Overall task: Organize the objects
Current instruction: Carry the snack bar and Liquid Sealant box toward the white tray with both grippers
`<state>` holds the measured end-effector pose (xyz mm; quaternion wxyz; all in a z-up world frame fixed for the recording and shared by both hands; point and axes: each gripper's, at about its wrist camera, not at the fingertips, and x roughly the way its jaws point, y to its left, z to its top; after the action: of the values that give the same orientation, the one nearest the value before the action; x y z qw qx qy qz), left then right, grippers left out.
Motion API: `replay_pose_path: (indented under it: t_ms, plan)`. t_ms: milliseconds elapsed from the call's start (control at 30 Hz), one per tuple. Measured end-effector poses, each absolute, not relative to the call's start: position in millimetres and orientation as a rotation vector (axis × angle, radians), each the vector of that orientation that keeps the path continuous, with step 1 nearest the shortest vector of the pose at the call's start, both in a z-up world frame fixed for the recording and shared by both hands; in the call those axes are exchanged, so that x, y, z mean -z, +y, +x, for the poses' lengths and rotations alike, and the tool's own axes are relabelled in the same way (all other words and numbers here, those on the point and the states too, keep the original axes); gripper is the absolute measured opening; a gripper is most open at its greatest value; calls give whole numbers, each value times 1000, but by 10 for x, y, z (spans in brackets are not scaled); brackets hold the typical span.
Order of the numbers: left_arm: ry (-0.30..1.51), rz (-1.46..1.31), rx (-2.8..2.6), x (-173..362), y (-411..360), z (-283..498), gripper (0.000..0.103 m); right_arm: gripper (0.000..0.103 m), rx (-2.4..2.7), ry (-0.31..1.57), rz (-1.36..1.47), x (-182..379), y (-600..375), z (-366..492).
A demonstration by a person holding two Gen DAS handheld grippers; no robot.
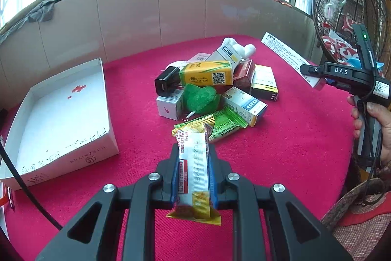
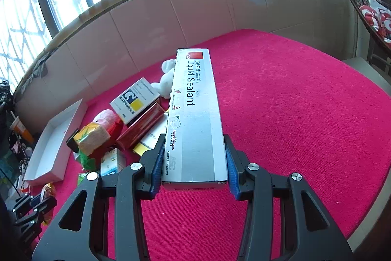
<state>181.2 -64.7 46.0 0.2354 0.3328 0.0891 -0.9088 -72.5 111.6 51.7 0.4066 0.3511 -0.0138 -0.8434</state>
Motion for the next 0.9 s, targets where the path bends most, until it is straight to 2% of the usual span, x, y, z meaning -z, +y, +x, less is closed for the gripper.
replay_pose_path:
  t_ms: [900]
  plan:
    - [354, 738, 2453, -599, -869, 2210, 19, 43, 1951, 71, 852, -652, 706, -251]
